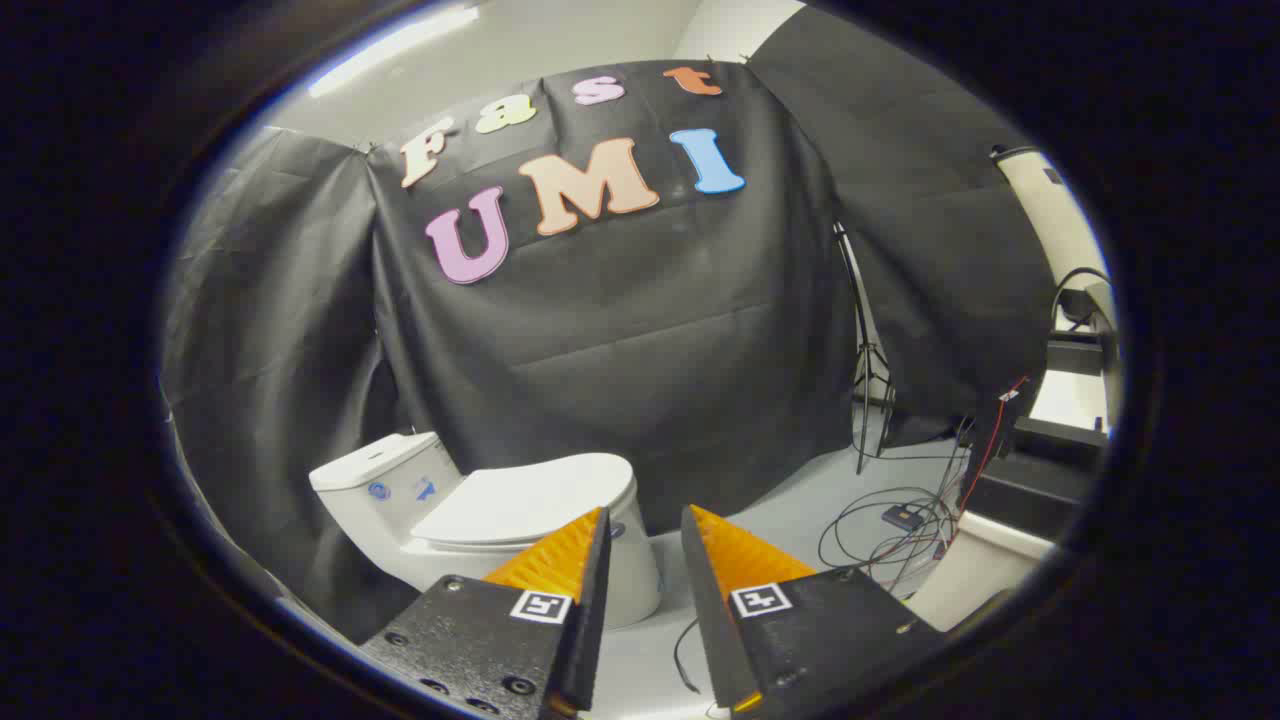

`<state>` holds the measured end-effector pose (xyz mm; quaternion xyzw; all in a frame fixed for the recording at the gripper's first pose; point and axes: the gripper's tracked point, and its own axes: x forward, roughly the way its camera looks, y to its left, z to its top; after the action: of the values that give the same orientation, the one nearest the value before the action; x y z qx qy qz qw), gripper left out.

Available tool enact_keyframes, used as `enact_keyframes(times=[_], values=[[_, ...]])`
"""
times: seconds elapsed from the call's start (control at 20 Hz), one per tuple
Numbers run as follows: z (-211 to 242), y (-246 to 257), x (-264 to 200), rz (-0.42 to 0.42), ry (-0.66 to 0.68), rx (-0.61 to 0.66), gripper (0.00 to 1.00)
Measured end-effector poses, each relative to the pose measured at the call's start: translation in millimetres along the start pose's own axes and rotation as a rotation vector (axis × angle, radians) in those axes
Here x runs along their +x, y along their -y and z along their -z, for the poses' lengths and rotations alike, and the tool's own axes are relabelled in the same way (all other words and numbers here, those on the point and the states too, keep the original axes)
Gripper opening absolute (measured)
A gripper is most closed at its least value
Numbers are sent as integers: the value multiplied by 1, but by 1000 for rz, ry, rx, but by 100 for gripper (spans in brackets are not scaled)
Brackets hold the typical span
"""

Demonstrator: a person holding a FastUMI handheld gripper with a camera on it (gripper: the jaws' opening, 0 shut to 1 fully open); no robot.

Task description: Open the toilet lid.

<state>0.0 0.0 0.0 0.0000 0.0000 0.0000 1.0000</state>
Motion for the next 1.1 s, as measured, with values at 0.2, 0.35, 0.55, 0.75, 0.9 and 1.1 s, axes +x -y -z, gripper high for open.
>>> enact_keyframes(times=[0.2,0.35,0.55,0.75,0.9,1.1], values=[[2,2,1,6,-7,4,44],[4,3,3,9,-19,10,43],[6,0,4,4,-34,-2,43],[5,1,4,7,-33,-4,42],[6,0,6,5,-40,1,42],[4,-7,11,-20,-54,13,41]])
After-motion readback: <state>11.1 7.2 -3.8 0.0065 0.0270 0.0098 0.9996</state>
